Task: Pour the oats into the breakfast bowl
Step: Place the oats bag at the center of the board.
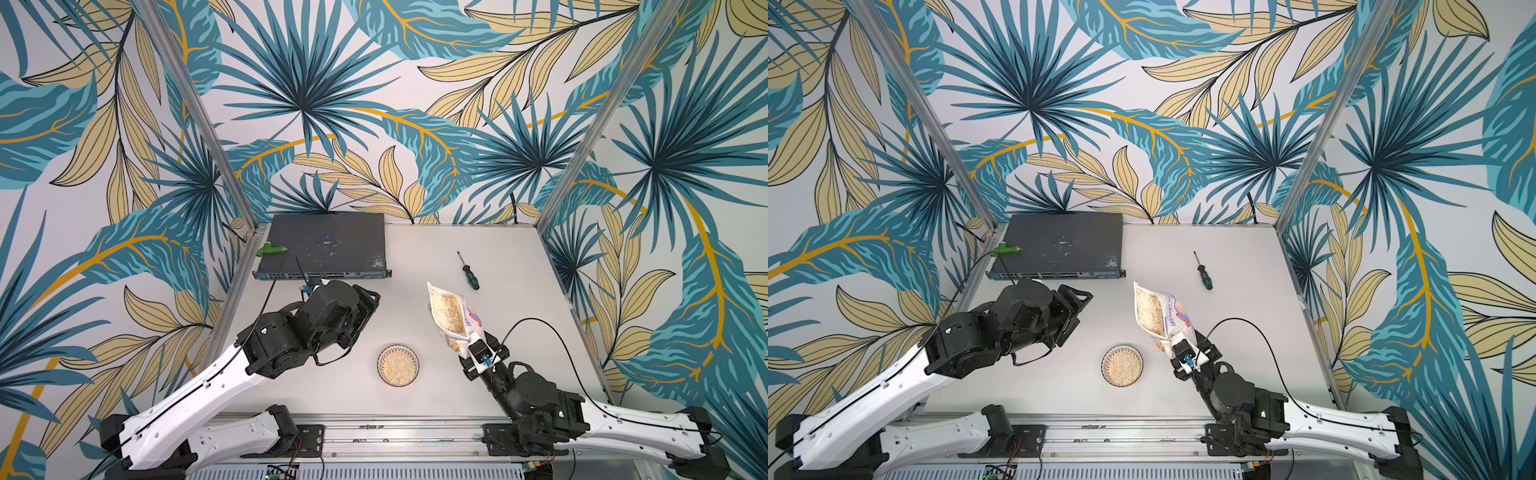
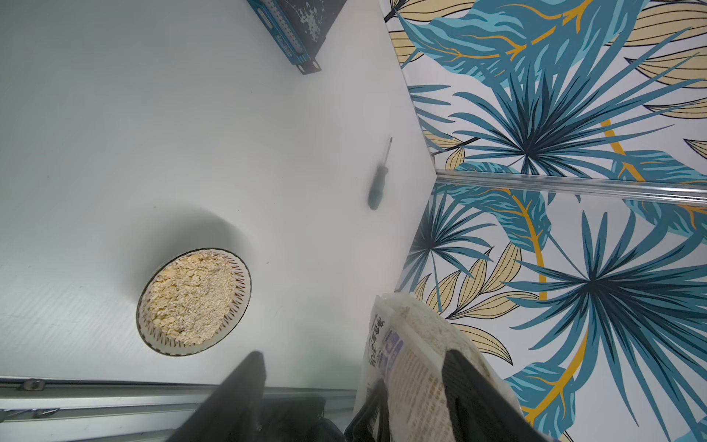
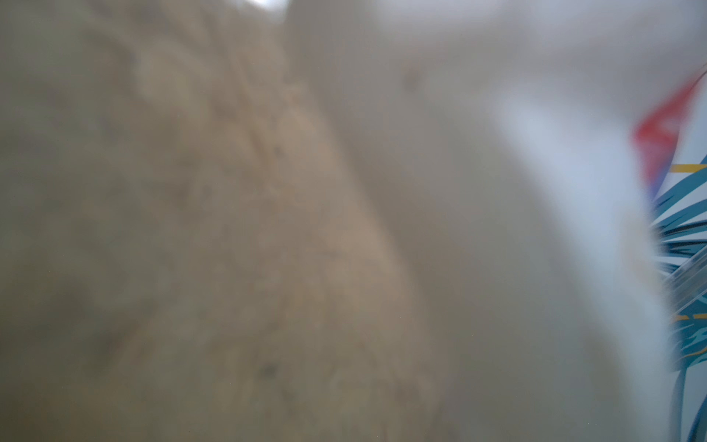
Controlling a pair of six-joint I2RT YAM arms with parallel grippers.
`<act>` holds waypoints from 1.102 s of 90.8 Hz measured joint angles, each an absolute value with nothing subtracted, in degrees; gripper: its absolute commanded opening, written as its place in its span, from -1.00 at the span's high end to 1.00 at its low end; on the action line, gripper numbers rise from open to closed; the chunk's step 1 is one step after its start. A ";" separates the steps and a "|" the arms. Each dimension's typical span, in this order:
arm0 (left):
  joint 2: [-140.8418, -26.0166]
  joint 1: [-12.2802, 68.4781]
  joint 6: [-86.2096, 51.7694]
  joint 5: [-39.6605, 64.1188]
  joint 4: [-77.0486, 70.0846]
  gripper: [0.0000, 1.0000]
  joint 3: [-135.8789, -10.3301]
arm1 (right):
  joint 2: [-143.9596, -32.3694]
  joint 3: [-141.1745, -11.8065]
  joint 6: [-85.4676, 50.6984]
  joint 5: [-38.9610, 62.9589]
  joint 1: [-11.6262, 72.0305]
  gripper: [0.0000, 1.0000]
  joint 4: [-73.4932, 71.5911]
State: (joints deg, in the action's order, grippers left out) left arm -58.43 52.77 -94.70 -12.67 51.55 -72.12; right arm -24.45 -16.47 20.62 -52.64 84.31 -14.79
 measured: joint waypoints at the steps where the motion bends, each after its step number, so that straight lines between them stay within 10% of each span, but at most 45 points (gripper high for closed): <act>1: -58.43 52.77 -94.70 -12.62 51.55 -0.53 -72.10 | -24.14 -15.79 20.16 -52.64 84.29 1.00 -15.77; 55: -58.50 52.77 -94.50 -9.04 50.70 -0.54 -68.79 | -32.10 -7.29 -8.58 -49.08 68.31 1.00 -34.00; 100: -57.10 52.77 -89.86 -7.94 49.60 -0.70 -62.35 | -68.18 -7.03 -23.86 -29.82 50.92 1.00 -45.43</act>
